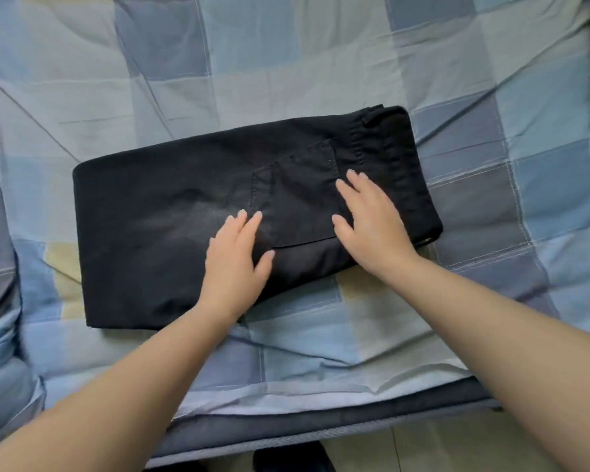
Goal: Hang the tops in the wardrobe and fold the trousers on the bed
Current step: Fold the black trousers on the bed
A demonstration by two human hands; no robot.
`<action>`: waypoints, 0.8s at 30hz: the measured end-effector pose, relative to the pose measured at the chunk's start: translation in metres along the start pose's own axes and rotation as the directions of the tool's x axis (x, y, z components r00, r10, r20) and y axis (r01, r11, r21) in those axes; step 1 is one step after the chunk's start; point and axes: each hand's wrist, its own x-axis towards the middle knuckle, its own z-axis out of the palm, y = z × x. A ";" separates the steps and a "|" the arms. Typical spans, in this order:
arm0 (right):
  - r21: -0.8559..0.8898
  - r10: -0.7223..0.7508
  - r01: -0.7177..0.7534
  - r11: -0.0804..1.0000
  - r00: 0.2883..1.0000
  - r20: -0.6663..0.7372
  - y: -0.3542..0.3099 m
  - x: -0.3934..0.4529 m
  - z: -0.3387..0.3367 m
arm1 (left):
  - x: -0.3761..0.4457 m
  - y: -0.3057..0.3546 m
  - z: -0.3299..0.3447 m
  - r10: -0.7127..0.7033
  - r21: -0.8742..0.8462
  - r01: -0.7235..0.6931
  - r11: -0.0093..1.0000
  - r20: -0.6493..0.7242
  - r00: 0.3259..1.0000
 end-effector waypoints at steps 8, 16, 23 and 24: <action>-0.326 -0.088 0.124 0.937 0.988 0.123 -0.053 -0.013 0.117 | 0.003 -0.146 -0.039 -0.150 0.500 0.089 0.862 0.084 0.985; -0.237 -0.003 0.031 0.971 0.993 0.118 -0.076 -0.014 0.126 | 0.000 -0.171 -0.036 -0.043 0.346 0.056 0.937 -0.048 0.998; 0.384 -0.076 0.070 0.921 0.997 0.000 -0.154 0.048 0.117 | -0.007 -0.220 -0.071 -0.534 -0.375 0.426 0.823 -0.259 0.805; 0.383 -0.038 0.032 0.923 0.999 0.008 -0.157 0.058 0.119 | -0.009 -0.228 -0.075 -0.582 -0.446 0.452 0.772 -0.211 0.786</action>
